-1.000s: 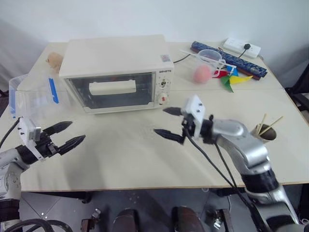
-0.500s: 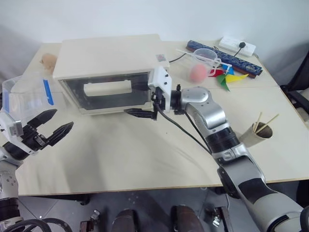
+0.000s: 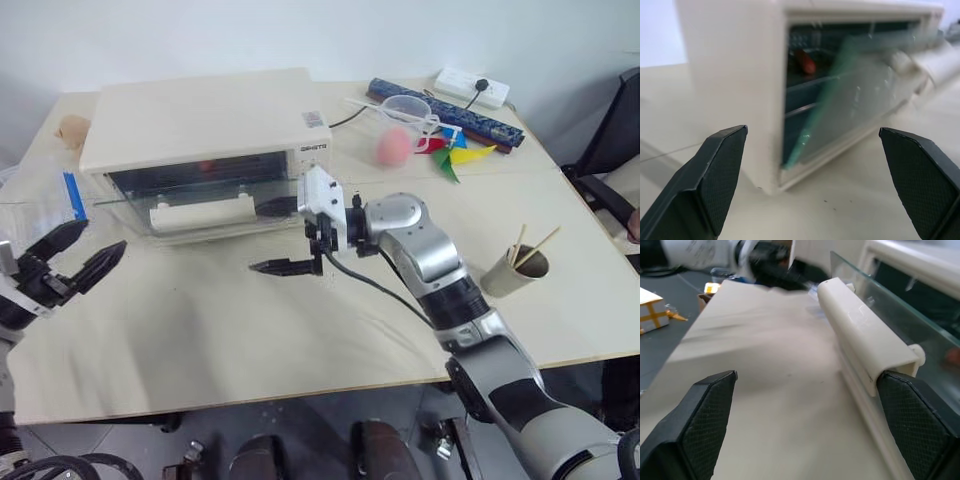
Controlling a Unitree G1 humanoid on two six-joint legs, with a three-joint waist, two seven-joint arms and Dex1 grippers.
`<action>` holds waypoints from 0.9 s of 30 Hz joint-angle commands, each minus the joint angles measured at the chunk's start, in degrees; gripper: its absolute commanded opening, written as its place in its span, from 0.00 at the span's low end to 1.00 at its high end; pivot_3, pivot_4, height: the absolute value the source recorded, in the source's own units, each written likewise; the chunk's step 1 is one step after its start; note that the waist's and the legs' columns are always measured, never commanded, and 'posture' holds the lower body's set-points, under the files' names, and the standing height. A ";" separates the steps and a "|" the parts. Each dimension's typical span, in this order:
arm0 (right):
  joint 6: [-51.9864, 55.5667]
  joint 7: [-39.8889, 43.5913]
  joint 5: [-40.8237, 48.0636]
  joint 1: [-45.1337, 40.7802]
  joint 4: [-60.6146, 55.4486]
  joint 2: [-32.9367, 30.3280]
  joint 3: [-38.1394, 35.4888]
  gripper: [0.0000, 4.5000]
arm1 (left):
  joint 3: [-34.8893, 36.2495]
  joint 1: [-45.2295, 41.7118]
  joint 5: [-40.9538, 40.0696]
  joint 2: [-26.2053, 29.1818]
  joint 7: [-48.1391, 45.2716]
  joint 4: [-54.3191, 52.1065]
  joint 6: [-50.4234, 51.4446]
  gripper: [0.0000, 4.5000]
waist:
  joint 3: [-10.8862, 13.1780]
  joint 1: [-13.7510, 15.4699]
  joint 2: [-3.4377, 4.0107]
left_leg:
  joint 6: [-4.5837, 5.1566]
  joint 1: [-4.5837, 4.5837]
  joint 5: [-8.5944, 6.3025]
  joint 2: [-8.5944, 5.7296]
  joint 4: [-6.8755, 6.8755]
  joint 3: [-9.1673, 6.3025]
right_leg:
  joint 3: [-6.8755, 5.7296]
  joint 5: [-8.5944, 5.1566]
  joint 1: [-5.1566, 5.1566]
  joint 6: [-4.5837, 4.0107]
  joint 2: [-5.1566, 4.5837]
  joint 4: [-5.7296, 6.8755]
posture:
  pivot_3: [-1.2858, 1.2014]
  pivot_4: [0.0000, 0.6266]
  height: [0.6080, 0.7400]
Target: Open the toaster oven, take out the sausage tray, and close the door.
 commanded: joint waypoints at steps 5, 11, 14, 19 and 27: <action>0.97 -0.02 1.00 2.66 -7.12 0.63 1.22 1.00 | 9.99 4.22 -6.36 6.10 -7.51 1.01 5.27 0.66 | 0.01 0.02 -0.01 | -0.04 0.01 -0.03 0.00 -0.01 0.05 | 0.00 0.00 0.00 0.00 0.00 0.00 | 0.52 0.24 1.00; 1.25 -0.93 0.56 5.05 -9.14 1.22 2.11 1.00 | 10.42 2.60 -7.36 7.77 -10.11 2.89 6.75 0.23 | 0.01 0.10 -0.04 | -0.05 0.02 -0.03 0.01 0.00 0.19 | 0.01 0.00 0.00 0.00 0.00 0.00 | 0.52 0.24 1.00; 1.98 -1.67 0.68 6.14 -10.63 1.35 2.49 1.00 | 6.66 0.03 -6.81 8.10 -10.83 2.52 8.20 0.01 | 0.01 0.23 -0.05 | -0.05 0.02 -0.03 0.01 -0.01 0.27 | 0.01 0.00 -0.02 0.00 0.01 0.01 | 0.52 0.24 1.00; 4.19 -3.15 0.99 8.27 -14.42 1.08 3.28 1.00 | -2.86 -7.13 -3.06 7.31 -9.50 3.22 8.93 0.00 | 0.00 0.33 -0.06 | -0.05 0.02 -0.03 0.01 0.01 0.46 | 0.01 0.00 -0.03 0.00 0.01 0.04 | 0.52 0.24 1.00; 10.99 -8.63 0.59 12.91 -22.38 -1.52 2.20 1.00 | -16.10 -15.63 2.22 6.21 -13.84 7.35 8.93 0.00 | 0.00 0.56 -0.07 | -0.06 0.01 -0.04 -0.01 0.01 0.55 | 0.01 0.00 -0.09 0.00 0.01 0.07 | 0.52 0.24 1.00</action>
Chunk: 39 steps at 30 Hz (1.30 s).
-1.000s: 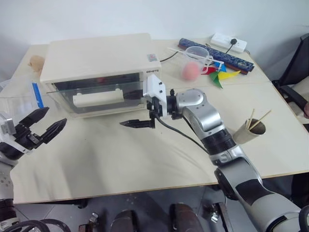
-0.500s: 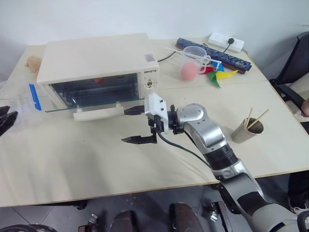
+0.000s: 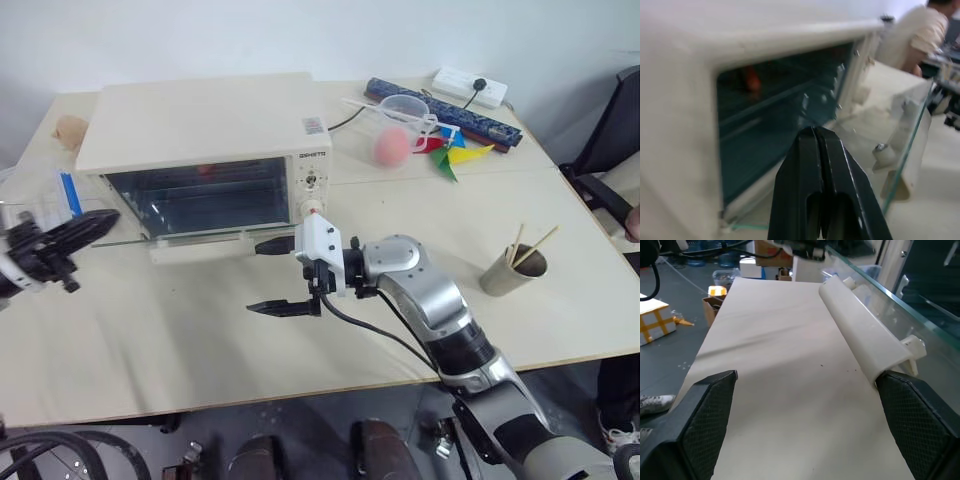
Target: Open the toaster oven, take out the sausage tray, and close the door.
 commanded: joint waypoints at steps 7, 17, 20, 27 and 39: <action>8.50 -5.44 -1.05 7.14 -13.45 -8.59 -0.58 1.00 | -6.69 -6.82 4.99 -0.37 -5.53 7.44 -2.13 0.00 | -0.03 1.27 -0.06 | 0.05 -0.06 -0.03 0.00 0.24 0.03 | 0.00 0.00 0.04 0.00 -0.01 0.00 | 0.52 0.24 1.00; 14.58 -1.57 2.39 15.68 -24.43 -26.17 -5.28 1.00 | -12.95 -6.02 12.19 0.38 -9.28 10.41 -4.78 0.00 | -0.02 2.87 -0.10 | 0.15 -0.18 -0.08 0.01 0.39 0.19 | 0.02 0.00 0.03 0.00 -0.01 -0.24 | 0.52 0.24 1.00; 15.00 -3.21 3.43 14.12 -23.79 -26.58 -8.75 1.00 | -14.63 -5.55 14.25 0.06 -10.66 11.50 -6.73 0.00 | -0.02 3.05 -0.12 | 0.15 -0.17 -0.08 0.02 0.40 0.23 | 0.03 0.00 0.03 0.00 -0.01 -0.24 | 0.52 0.24 1.00; 14.69 -10.02 2.16 6.60 -20.65 -20.65 -9.10 1.00 | -18.09 -6.47 19.27 -1.01 -11.07 15.08 -12.39 0.00 | -0.02 3.84 -0.13 | 0.17 -0.18 -0.09 0.03 0.45 0.32 | 0.06 0.00 0.00 0.00 -0.02 -0.25 | 0.52 0.24 1.00; 2.56 -22.74 -11.87 -4.36 -6.08 -3.66 3.12 1.00 | -9.41 -6.97 14.71 -6.44 -2.59 17.10 -19.02 0.04 | -0.04 3.47 -0.15 | 0.17 -0.15 -0.09 0.05 0.54 0.33 | 0.05 0.00 -0.02 0.00 -0.05 -0.07 | 0.52 0.24 1.00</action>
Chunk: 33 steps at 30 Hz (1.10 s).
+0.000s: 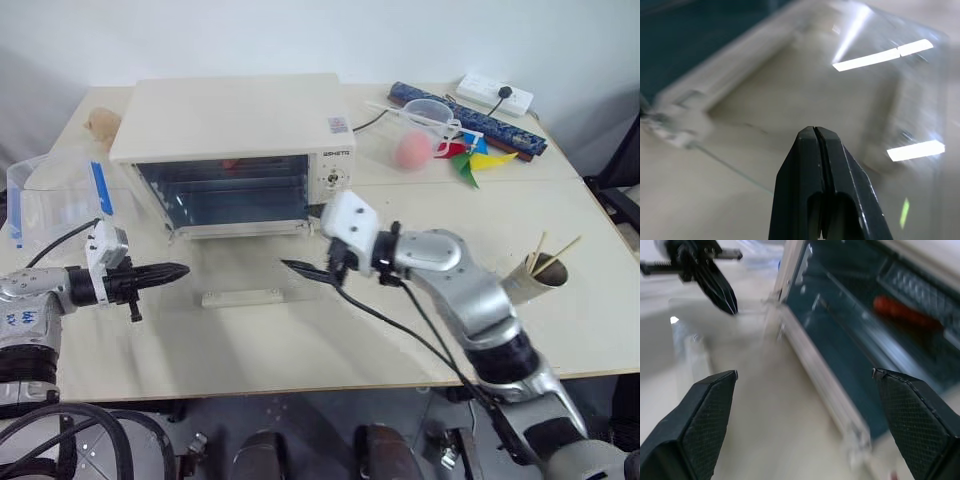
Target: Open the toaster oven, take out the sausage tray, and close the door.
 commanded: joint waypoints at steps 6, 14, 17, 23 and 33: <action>-10.21 -7.97 -13.08 -7.66 13.68 7.48 7.85 1.00 | 15.49 11.81 -14.50 -6.95 7.01 -18.09 4.35 0.38 | -0.03 -1.70 -0.05 | 0.01 -0.01 -0.01 0.01 -0.04 -0.10 | -0.07 0.00 -0.05 0.00 -0.07 0.16 | 0.52 0.24 1.00; -14.87 -17.92 -24.34 -16.74 31.03 13.84 10.02 1.00 | 23.73 27.68 -26.21 -13.30 13.61 -38.33 12.45 0.92 | -0.03 -3.31 -0.05 | -0.05 0.12 -0.03 0.09 -0.15 -0.65 | -0.12 0.00 -0.05 0.00 -0.06 0.33 | 0.52 0.24 1.00; -17.28 -22.36 -27.31 -20.23 38.15 16.27 9.80 1.00 | 26.12 30.65 -29.20 -14.98 16.10 -42.36 13.65 1.00 | -0.03 -3.31 -0.05 | -0.05 0.12 -0.03 0.09 -0.13 -0.72 | -0.08 0.00 -0.03 0.00 -0.06 0.35 | 0.52 0.24 1.00; -23.02 -27.12 -30.25 -25.62 50.10 20.00 9.55 1.00 | 28.81 34.08 -31.65 -15.68 18.49 -45.31 13.87 1.00 | -0.03 -3.08 -0.05 | -0.06 0.12 -0.03 0.05 -0.13 -0.79 | -0.06 0.00 0.02 -0.01 -0.07 0.32 | 0.52 0.24 1.00; -28.77 -36.07 -36.08 -34.19 68.51 24.83 11.06 0.49 | 28.87 33.77 -31.34 -15.23 20.81 -45.62 13.16 1.00 | -0.02 -3.37 -0.04 | -0.09 0.11 -0.05 0.06 -0.18 -0.78 | -0.05 0.00 0.01 -0.02 -0.05 0.31 | 0.52 0.24 1.00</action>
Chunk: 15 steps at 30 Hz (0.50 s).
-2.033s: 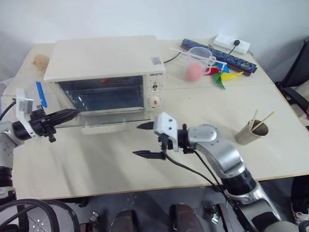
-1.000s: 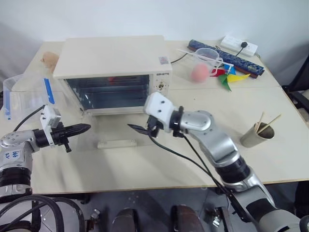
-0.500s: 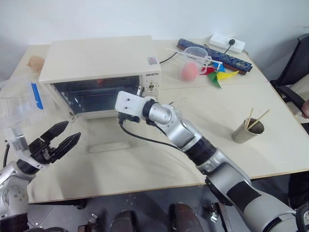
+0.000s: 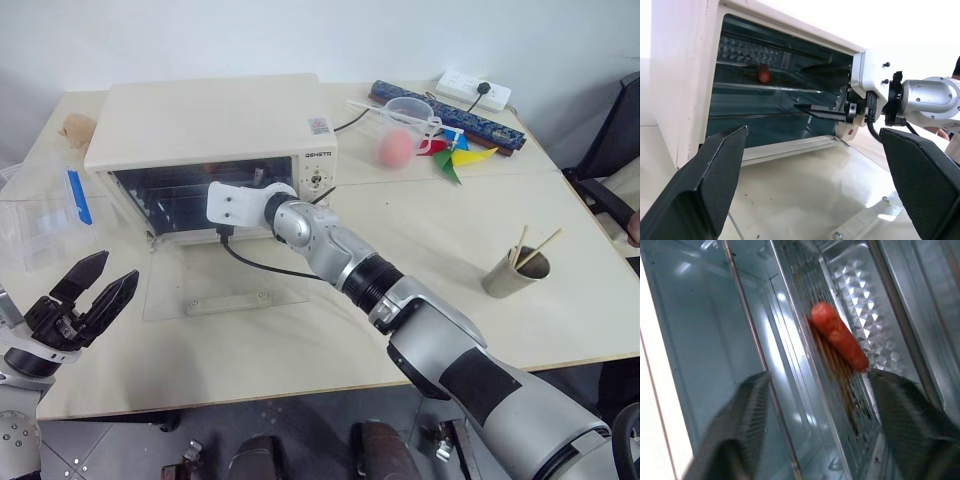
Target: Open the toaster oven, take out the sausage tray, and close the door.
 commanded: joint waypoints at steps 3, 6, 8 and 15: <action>-2.58 -3.83 -3.07 -3.31 2.83 1.12 0.58 0.26 | 0.85 -0.96 -1.09 0.59 0.77 -1.83 -0.77 1.00 | 0.00 0.00 0.00 | 0.00 0.00 0.00 0.00 0.00 -0.01 | 0.00 0.00 0.00 0.00 0.00 0.00 | 0.52 0.24 1.00; -3.42 -4.53 -4.07 -3.54 2.94 0.93 0.63 0.03 | 0.47 -2.06 -0.88 0.87 0.91 -1.14 -0.73 1.00 | 0.00 -0.01 0.00 | 0.00 0.00 0.00 0.01 0.00 -0.01 | 0.00 0.00 0.00 0.00 0.01 0.00 | 0.52 0.24 1.00; -3.77 -4.75 -4.58 -3.53 2.52 0.67 0.58 0.01 | 0.12 -3.01 -0.63 1.10 0.99 -0.59 -0.50 1.00 | 0.01 -0.03 0.01 | -0.01 0.00 0.00 0.01 0.01 0.01 | 0.01 0.00 0.00 0.00 0.01 -0.01 | 0.52 0.24 1.00; -3.38 -3.40 -5.79 -1.85 -2.19 0.16 0.68 0.01 | -1.53 -6.08 0.03 1.60 1.14 1.18 0.00 1.00 | 0.01 -0.35 0.02 | -0.01 -0.03 0.01 0.02 -0.02 0.00 | 0.00 0.00 -0.02 -0.01 0.02 -0.01 | 0.52 0.24 1.00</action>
